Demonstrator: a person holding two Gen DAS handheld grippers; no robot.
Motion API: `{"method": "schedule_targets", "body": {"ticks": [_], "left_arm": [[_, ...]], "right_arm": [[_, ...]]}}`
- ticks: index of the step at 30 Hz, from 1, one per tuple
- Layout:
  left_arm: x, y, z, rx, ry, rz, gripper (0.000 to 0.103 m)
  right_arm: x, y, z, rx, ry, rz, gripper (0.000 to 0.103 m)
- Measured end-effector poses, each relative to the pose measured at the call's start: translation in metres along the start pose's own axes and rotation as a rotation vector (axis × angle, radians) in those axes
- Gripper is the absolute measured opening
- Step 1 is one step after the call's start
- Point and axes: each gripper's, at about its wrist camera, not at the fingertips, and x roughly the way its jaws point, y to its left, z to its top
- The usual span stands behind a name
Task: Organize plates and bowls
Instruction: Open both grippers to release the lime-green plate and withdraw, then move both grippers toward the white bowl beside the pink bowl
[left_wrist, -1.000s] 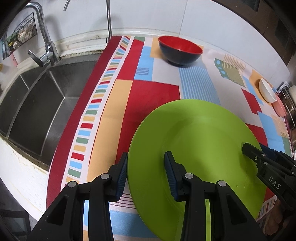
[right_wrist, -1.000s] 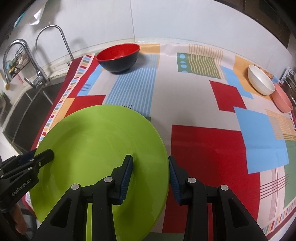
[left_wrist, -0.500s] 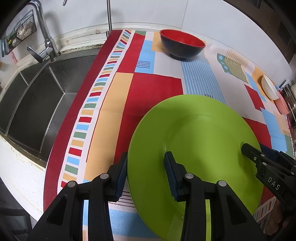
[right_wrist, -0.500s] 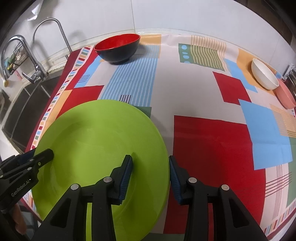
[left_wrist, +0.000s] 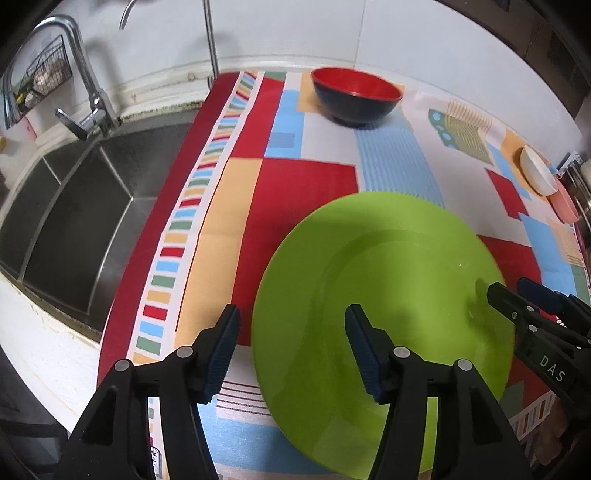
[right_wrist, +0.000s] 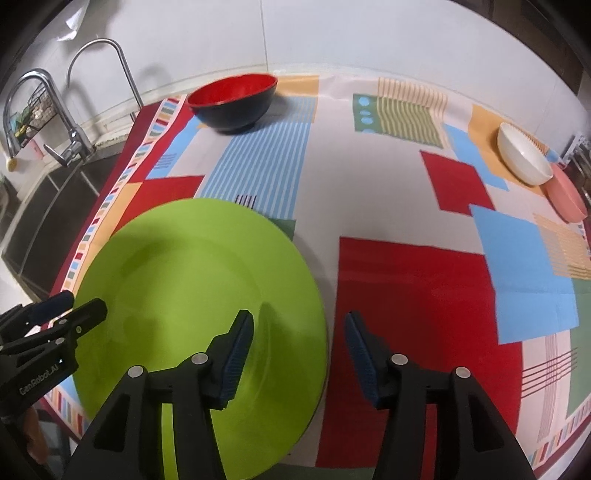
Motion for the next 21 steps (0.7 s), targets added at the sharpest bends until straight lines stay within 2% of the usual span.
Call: {"method": "schedule_targets", "body": {"ticks": [4, 11, 21], "left_arm": [[-0.012, -0.010, 0.007, 0.029, -0.036, -0.012, 0.062], [-0.037, -0.041, 0.023, 0.117, -0.131, -0.049, 0.063], [-0.050, -0.106, 0.049, 0.211, -0.195, -0.145, 0.062]], "right_arm": [[-0.013, -0.003, 0.002, 0.004, -0.035, 0.010, 0.053], [-0.038, -0.022, 0.006, 0.027, -0.104, -0.012, 0.053], [-0.070, -0.078, 0.015, 0.123, -0.203, -0.071, 0.053]]}}
